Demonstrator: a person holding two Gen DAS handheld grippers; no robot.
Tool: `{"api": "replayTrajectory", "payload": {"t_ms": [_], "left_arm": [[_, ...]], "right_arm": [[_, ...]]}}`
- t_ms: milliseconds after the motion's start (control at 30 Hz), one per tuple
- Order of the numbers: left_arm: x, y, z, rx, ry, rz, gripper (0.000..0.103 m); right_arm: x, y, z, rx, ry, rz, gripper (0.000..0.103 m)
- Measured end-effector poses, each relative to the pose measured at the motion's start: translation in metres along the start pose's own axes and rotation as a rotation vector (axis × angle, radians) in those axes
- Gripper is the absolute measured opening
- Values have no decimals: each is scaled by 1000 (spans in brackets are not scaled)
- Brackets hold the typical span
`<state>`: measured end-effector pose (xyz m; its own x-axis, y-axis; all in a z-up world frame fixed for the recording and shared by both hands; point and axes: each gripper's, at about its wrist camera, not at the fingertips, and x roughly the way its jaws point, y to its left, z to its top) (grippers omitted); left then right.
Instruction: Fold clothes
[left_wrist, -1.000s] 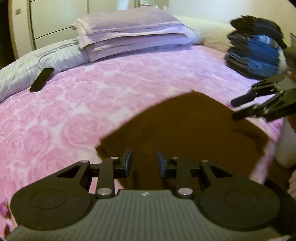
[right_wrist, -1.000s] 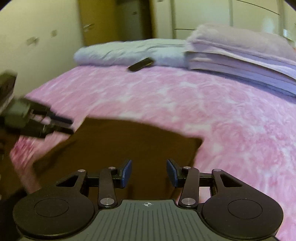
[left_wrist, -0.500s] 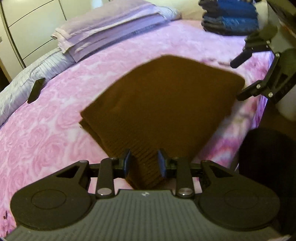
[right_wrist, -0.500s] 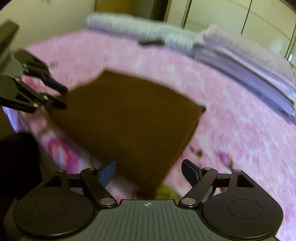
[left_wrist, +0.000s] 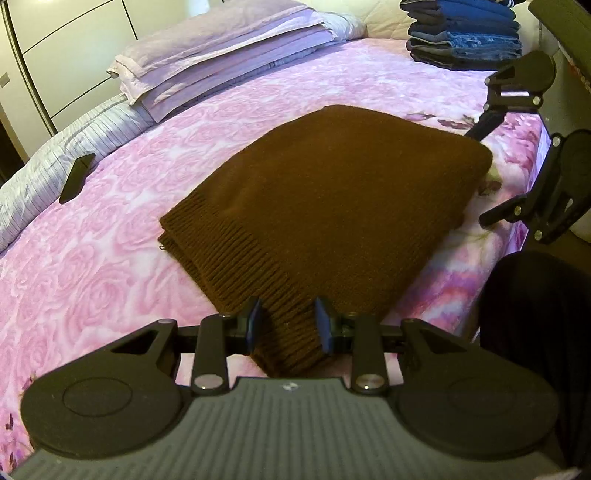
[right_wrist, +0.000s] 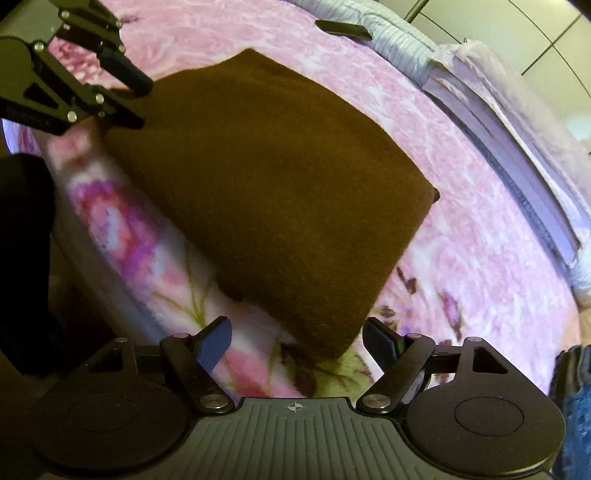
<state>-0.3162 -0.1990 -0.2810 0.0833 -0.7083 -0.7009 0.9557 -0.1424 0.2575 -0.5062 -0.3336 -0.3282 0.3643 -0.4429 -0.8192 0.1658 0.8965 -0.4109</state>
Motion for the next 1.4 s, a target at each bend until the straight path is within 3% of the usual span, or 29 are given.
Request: {"api": "replayTrajectory", "payload": {"t_ms": [367,1000,1100,1167,1267,1400], "left_arm": [[1,-3,0,10,3,14,27],[3,-11,4,73,21,47,27],[-10,-16,6,127,-20,85,30],[-23,-20,5,183,-62,105,39],[-35,-34,-2,298,-112,125,50],[-29,-61,-16,465,-131,144,55]], "right_arm": [[1,28,0,-223,30,-101,81],[3,16,-6,-214,-24,-87,81],[-4,17,-10,-242,-74,-124,81],[-12,14,-18,-235,-132,-149,81],[-20,12,-23,-207,-216,-152,81],[-30,9,-30,-168,-328,-152,80]]}}
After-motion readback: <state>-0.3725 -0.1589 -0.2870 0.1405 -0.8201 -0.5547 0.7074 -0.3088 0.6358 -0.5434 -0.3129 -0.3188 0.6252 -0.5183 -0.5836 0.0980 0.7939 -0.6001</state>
